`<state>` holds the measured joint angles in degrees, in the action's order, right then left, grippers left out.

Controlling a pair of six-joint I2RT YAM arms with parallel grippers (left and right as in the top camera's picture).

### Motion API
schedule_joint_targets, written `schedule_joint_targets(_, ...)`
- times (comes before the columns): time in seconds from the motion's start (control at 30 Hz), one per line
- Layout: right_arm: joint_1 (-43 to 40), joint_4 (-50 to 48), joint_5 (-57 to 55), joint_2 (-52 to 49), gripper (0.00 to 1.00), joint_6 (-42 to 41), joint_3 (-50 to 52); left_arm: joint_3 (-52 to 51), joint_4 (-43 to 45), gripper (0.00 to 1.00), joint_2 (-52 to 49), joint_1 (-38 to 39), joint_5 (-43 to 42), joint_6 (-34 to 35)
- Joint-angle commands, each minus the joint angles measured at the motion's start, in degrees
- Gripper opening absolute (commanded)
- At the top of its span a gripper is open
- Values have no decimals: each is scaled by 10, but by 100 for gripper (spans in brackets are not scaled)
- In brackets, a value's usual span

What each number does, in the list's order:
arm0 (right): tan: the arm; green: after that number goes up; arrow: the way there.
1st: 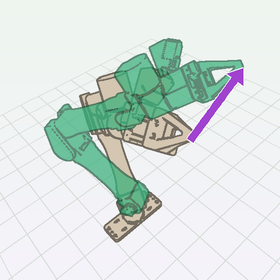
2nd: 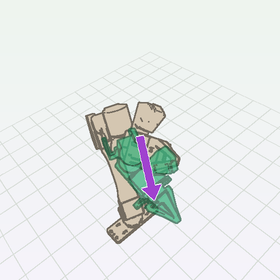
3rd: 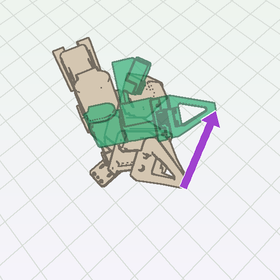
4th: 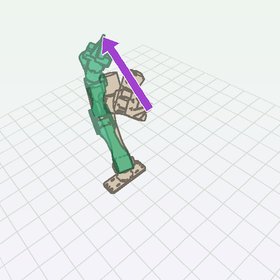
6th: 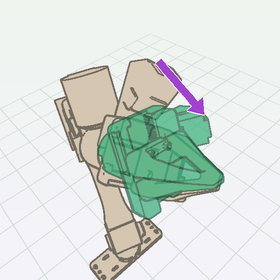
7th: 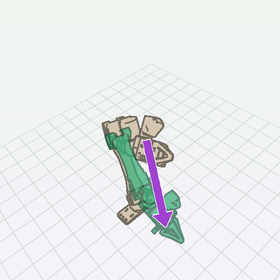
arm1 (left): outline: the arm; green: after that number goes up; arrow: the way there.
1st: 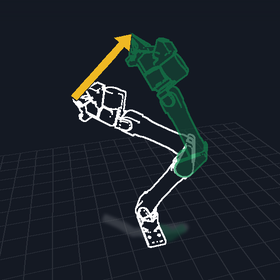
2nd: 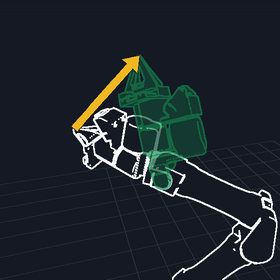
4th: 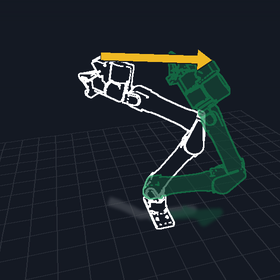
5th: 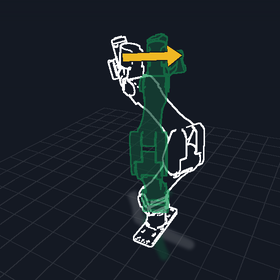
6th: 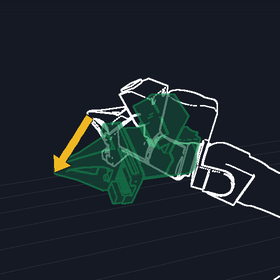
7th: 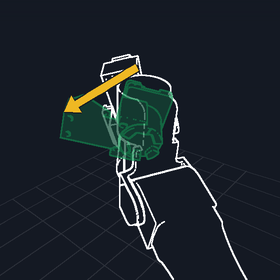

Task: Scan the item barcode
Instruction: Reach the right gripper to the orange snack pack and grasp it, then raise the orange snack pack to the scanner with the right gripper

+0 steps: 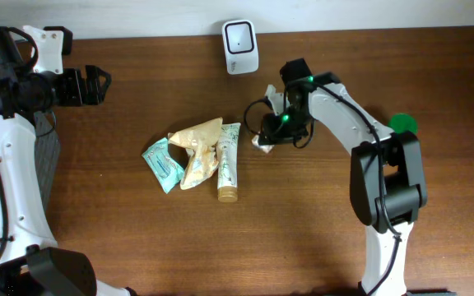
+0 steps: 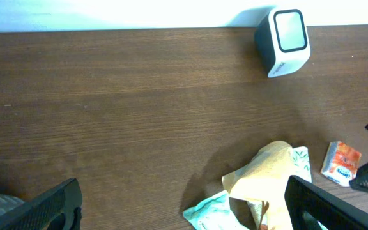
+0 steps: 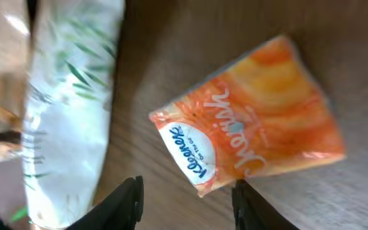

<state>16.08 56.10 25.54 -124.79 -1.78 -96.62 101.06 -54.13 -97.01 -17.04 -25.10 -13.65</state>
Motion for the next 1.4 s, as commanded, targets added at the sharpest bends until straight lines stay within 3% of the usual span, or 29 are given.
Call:
schedule_joint_targets(0.0, 0, 9, -22, 6, 42, -7, -62, 6, 0, 99, -1, 0, -6, 6)
schedule_joint_targets(0.2, 19, -146, -70, -39, 43, -48, -60, 6, 1, 99, -1, 0, -6, 6)
schedule_joint_targets(0.37, 22, -163, -94, -68, 38, -47, -60, 6, 0, 99, -1, 0, -6, 6)
schedule_joint_targets(0.47, 15, -129, -98, -68, 33, -48, -73, 6, 0, 99, -1, 0, -6, 6)
schedule_joint_targets(0.6, -20, 31, -113, -68, 33, -40, -99, 6, 1, 99, -1, 0, -6, 6)
schedule_joint_targets(0.73, -49, 156, -92, -68, 34, 113, -98, 6, 0, 99, -1, 0, -6, 6)
schedule_joint_targets(0.8, -54, 164, -70, -68, 35, 121, -98, 6, 0, 99, -1, 0, -6, 5)
schedule_joint_targets(0.93, -77, 182, 67, -68, 47, 190, -98, 6, 0, 99, -1, 0, -6, 6)
schedule_joint_targets(1.23, -77, 119, 85, -68, 47, 193, -34, 6, 1, 99, -1, 0, -6, 6)
schedule_joint_targets(1.37, -75, 99, 86, -68, 42, 193, 1, 6, 0, 99, -1, 0, -6, 5)
